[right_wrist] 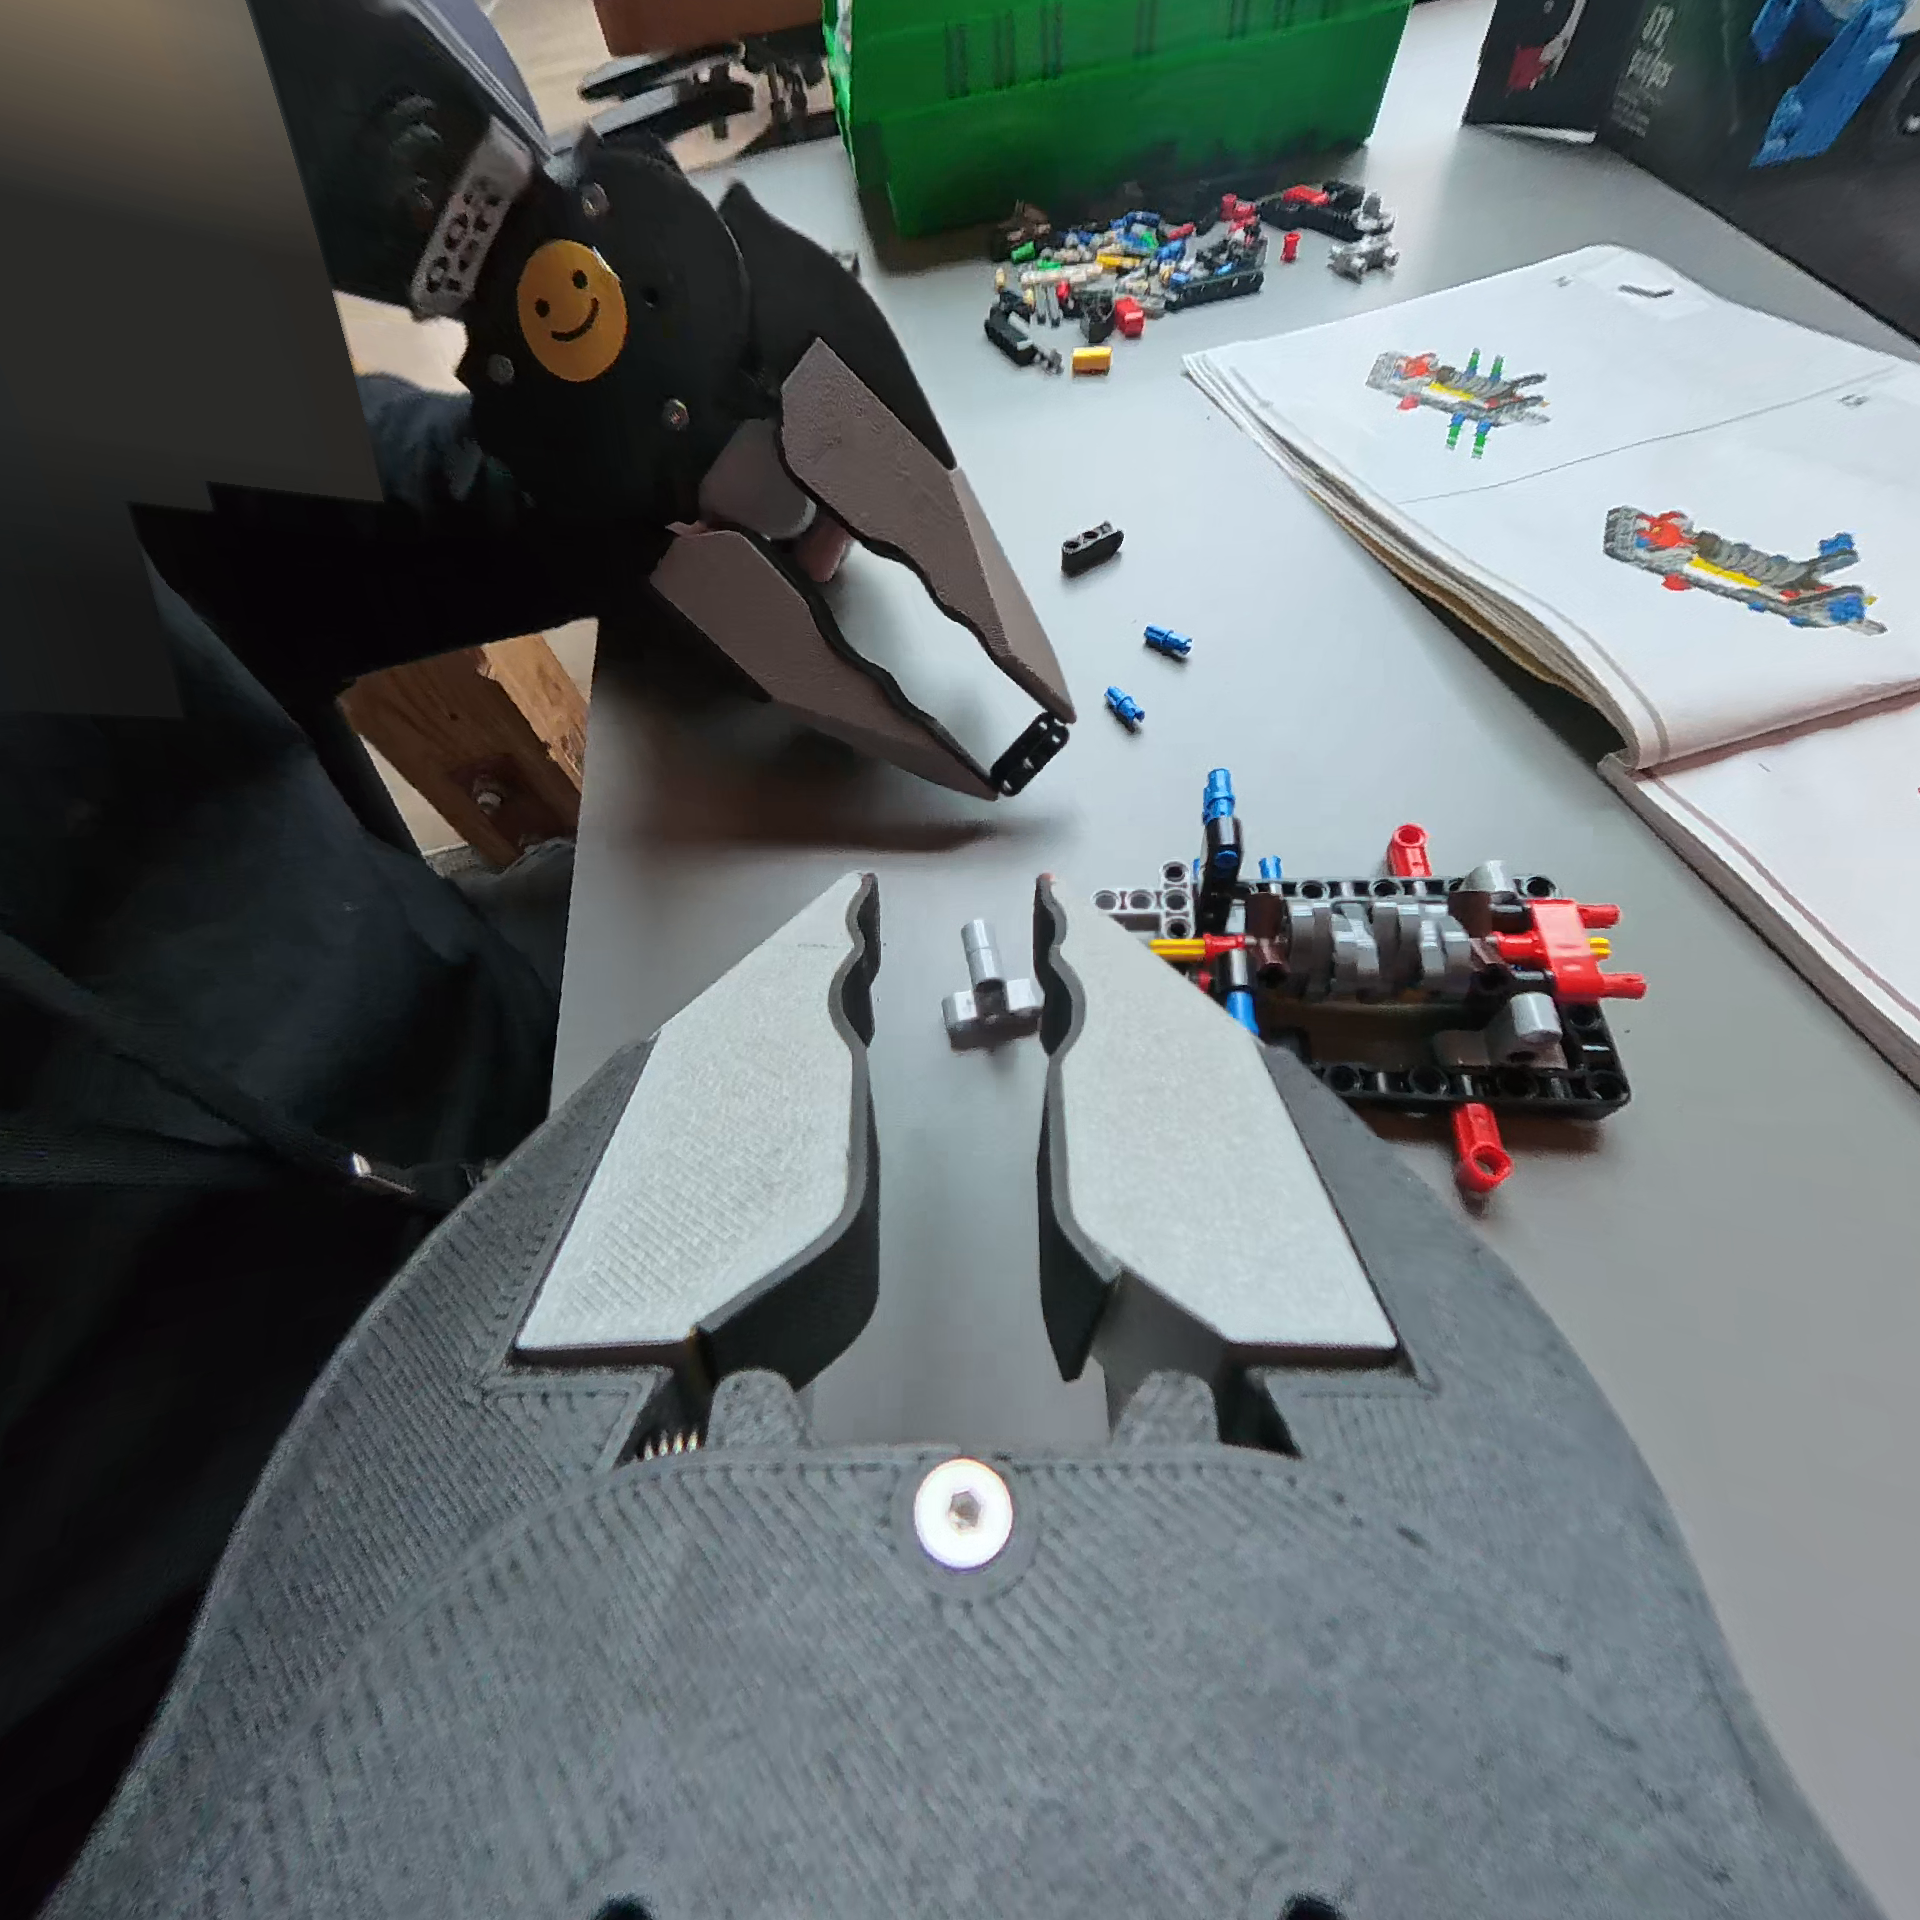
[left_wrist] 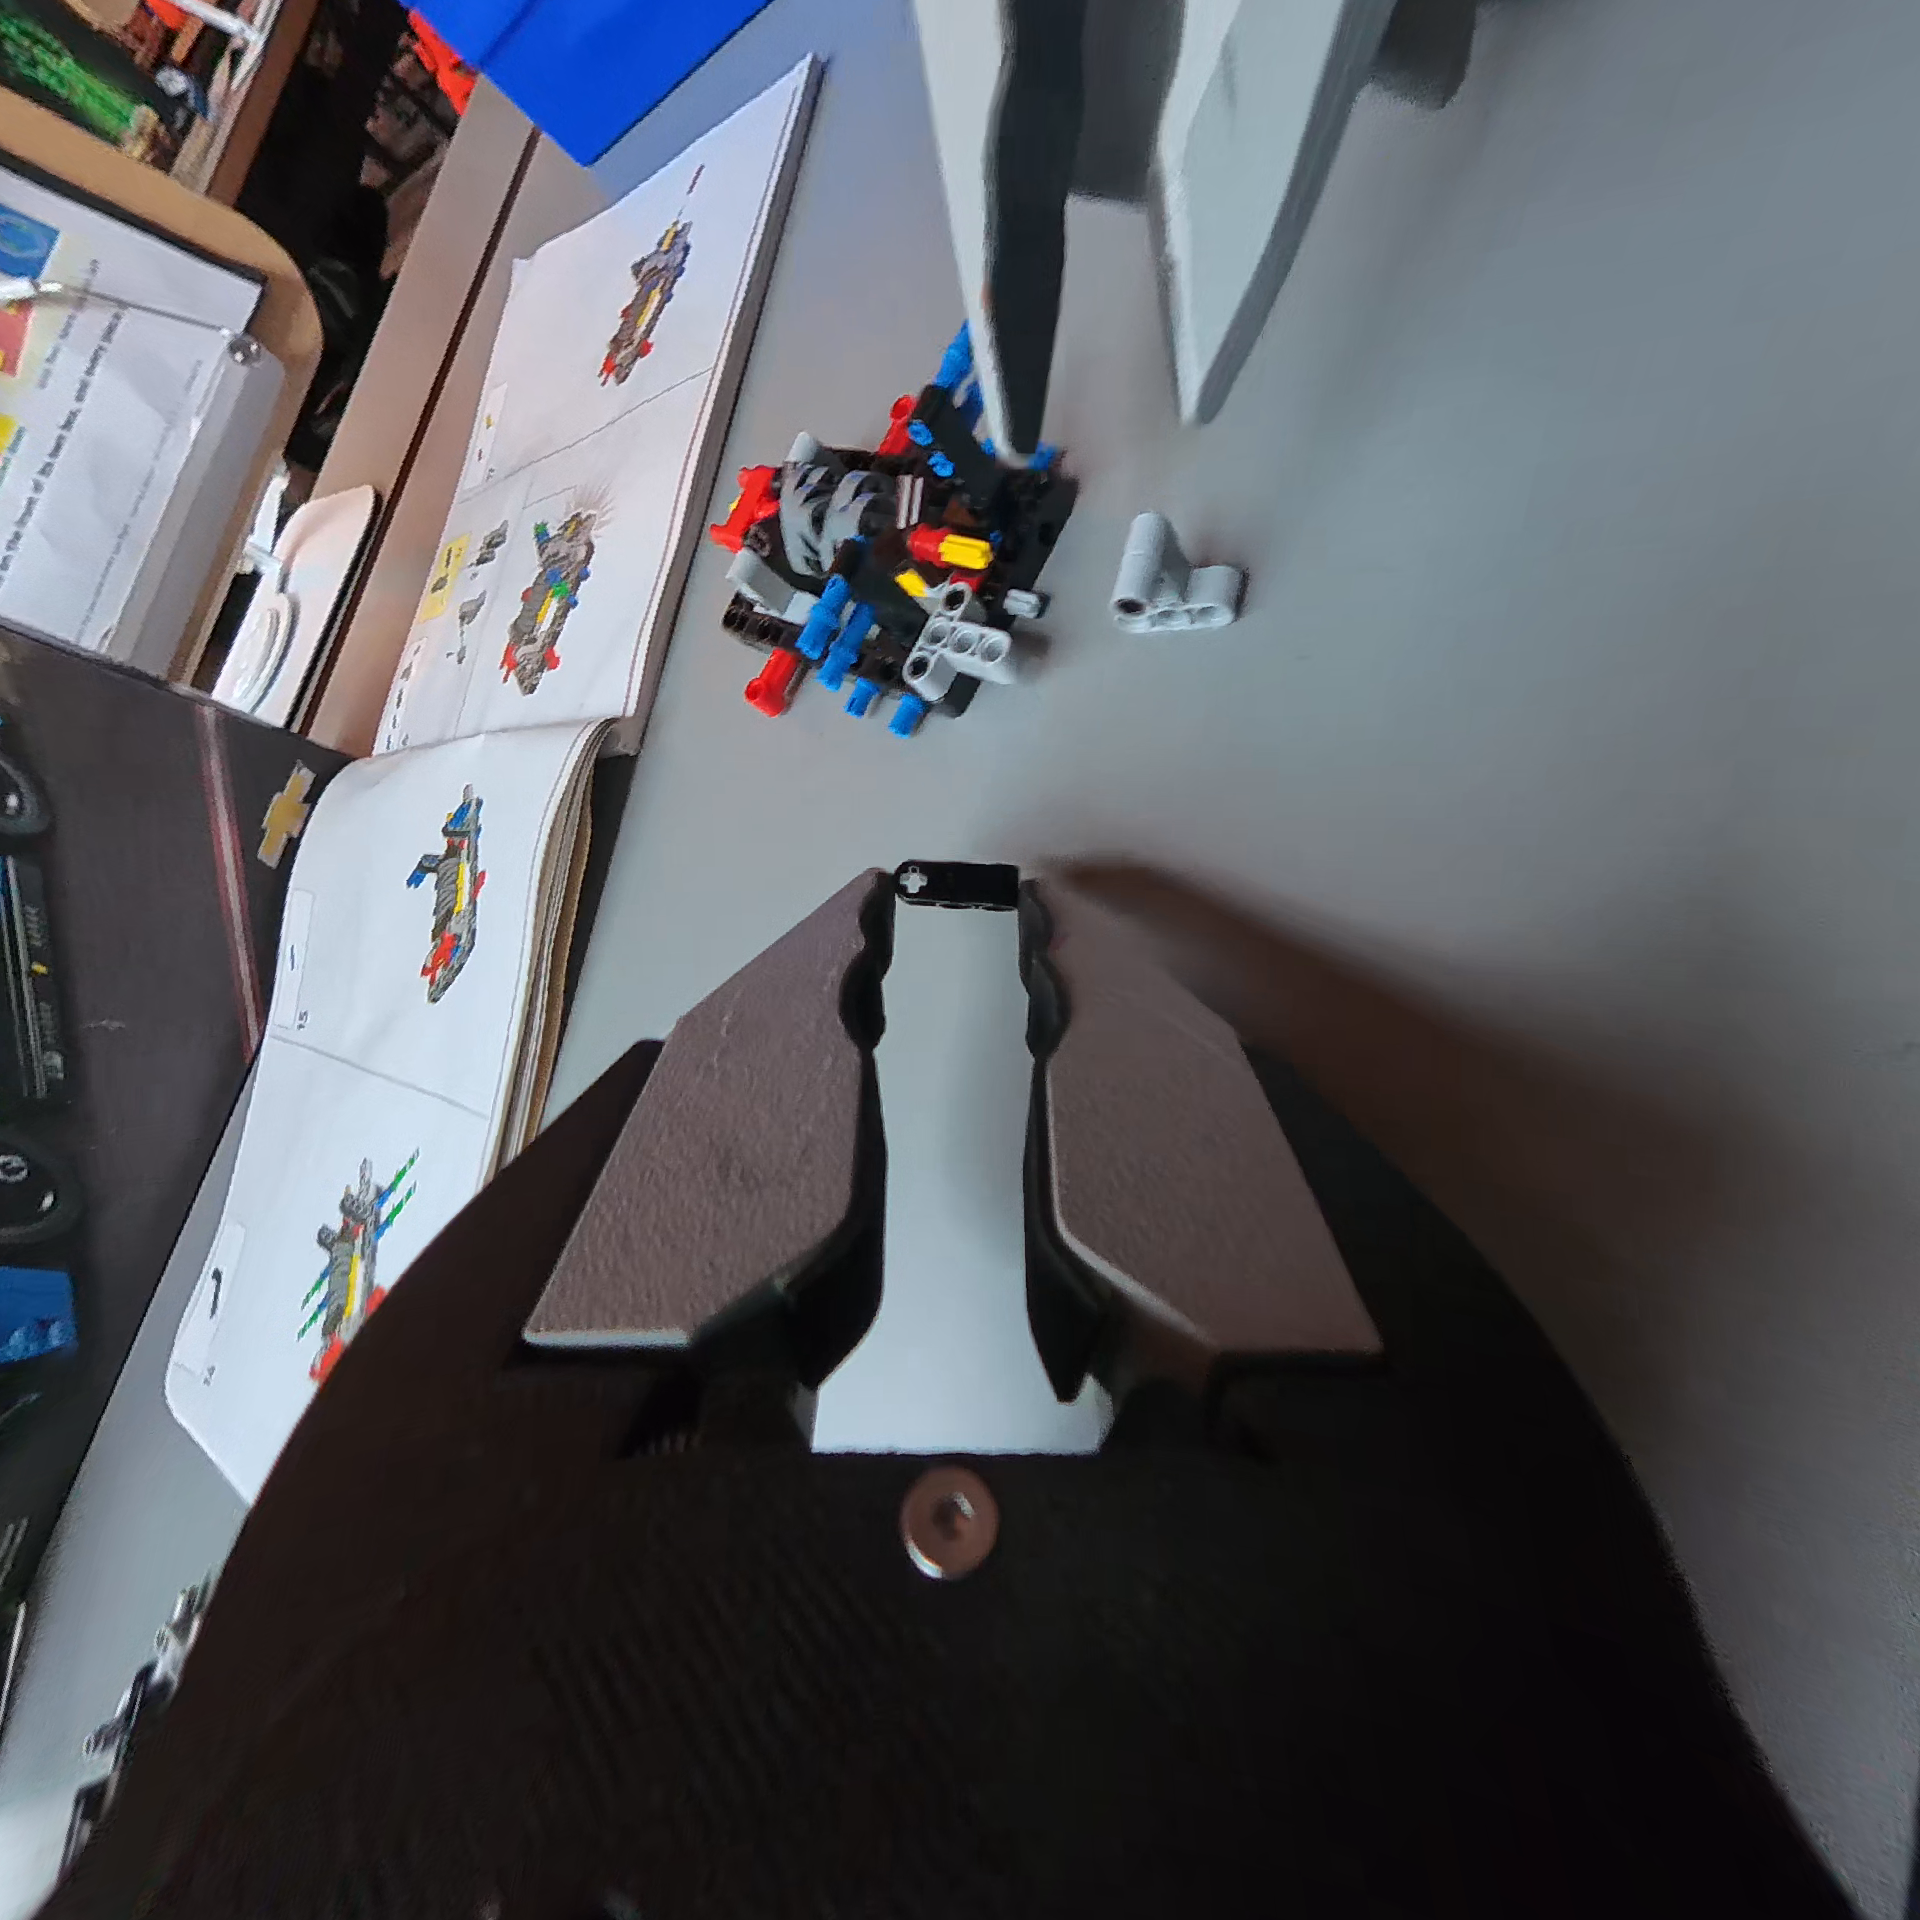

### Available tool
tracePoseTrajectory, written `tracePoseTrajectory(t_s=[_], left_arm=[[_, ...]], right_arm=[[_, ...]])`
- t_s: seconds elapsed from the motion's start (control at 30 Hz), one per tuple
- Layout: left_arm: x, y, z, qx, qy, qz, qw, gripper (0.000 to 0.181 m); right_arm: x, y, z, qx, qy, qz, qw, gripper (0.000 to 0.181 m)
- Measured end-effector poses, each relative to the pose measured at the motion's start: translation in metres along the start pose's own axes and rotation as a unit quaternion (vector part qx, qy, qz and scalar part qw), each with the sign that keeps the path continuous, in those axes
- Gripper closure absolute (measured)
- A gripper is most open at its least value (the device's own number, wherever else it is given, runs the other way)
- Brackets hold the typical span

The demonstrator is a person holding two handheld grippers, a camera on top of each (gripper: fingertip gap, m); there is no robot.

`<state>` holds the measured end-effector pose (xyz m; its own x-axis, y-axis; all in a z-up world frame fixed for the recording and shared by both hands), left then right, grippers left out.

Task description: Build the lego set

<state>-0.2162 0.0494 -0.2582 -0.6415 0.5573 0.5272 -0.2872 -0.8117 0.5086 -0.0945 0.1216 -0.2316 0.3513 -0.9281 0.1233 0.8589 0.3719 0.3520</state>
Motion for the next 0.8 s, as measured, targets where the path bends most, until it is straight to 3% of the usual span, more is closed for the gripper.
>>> tracePoseTrajectory(t_s=[0.17, 0.4, 0.57, 0.8], left_arm=[[0.009, -0.001, -0.01, 0.029, 0.018, 0.025, 0.999, 0.16], [0.028, 0.002, -0.015, 0.037, 0.057, 0.079, 0.995, 0.16], [0.038, 0.002, -0.019, 0.034, 0.097, 0.093, 0.99, 0.16], [0.035, -0.003, -0.022, 0.066, 0.077, 0.1, 0.99, 0.16]], right_arm=[[-0.009, 0.026, 0.008, -0.062, -0.011, -0.003, 0.998, 0.153], [-0.058, 0.068, -0.003, -0.054, -0.011, -0.106, 0.993, 0.154], [-0.069, 0.066, -0.004, -0.082, -0.07, -0.06, 0.992, 0.15], [-0.061, 0.06, 0.0, -0.072, -0.039, -0.045, 0.996, 0.151]])
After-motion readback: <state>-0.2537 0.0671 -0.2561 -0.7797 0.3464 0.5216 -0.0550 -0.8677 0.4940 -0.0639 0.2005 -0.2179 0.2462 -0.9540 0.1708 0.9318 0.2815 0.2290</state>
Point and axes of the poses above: each gripper's, where its closed fingertips meet, y back along the fingers, z out of its top, x = y × z across the jaws, the point moved 6 cm from there along y, back along the fingers, and after that the axes turned 4 degrees about -x, right-handed, at the moved point
